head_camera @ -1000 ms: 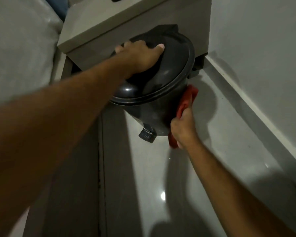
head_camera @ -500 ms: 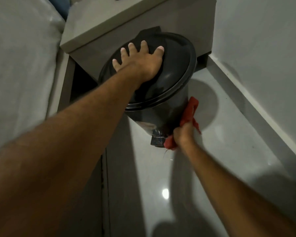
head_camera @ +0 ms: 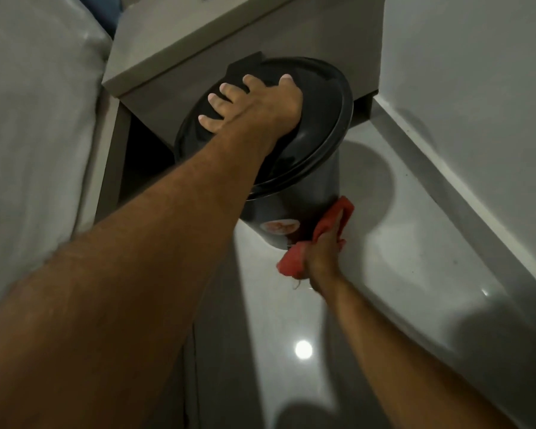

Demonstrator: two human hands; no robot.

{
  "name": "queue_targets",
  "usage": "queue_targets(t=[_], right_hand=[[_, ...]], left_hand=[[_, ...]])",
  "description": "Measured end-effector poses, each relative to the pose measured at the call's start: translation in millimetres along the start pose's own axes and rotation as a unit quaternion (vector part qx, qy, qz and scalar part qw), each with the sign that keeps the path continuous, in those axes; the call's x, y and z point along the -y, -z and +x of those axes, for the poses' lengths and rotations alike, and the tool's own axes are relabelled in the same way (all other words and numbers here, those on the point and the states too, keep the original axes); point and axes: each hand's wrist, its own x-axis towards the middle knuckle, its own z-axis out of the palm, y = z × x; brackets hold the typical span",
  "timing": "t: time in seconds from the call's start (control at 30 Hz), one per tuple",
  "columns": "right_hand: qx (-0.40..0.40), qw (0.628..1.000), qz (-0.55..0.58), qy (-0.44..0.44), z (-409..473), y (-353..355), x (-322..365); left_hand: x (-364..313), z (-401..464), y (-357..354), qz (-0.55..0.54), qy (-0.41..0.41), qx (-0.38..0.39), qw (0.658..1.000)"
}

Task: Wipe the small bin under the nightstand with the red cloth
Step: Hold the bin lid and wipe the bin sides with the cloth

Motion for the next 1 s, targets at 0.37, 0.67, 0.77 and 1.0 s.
queue_targets(t=[0.37, 0.67, 0.77, 1.0], right_hand=[[-0.024, 0.990, -0.047, 0.133, -2.6, -6.3, -8.1], [0.031, 0.997, 0.059, 0.043, 30.5, 23.5, 27.5], [0.067, 0.991, 0.084, 0.081, -2.4, 9.1, 13.8], [0.013, 0.996, 0.079, -0.028, 1.1, -19.3, 4.7]], left_hand=[[-1.1, 1.2, -0.2, -0.004, 0.001, -0.003, 1.000], [-0.5, 3.3, -2.8, -0.007, -0.004, -0.016, 1.000], [-0.2, 1.7, -3.4, -0.009, -0.002, -0.013, 1.000], [-0.4, 0.3, -2.2, -0.018, -0.014, -0.018, 1.000]])
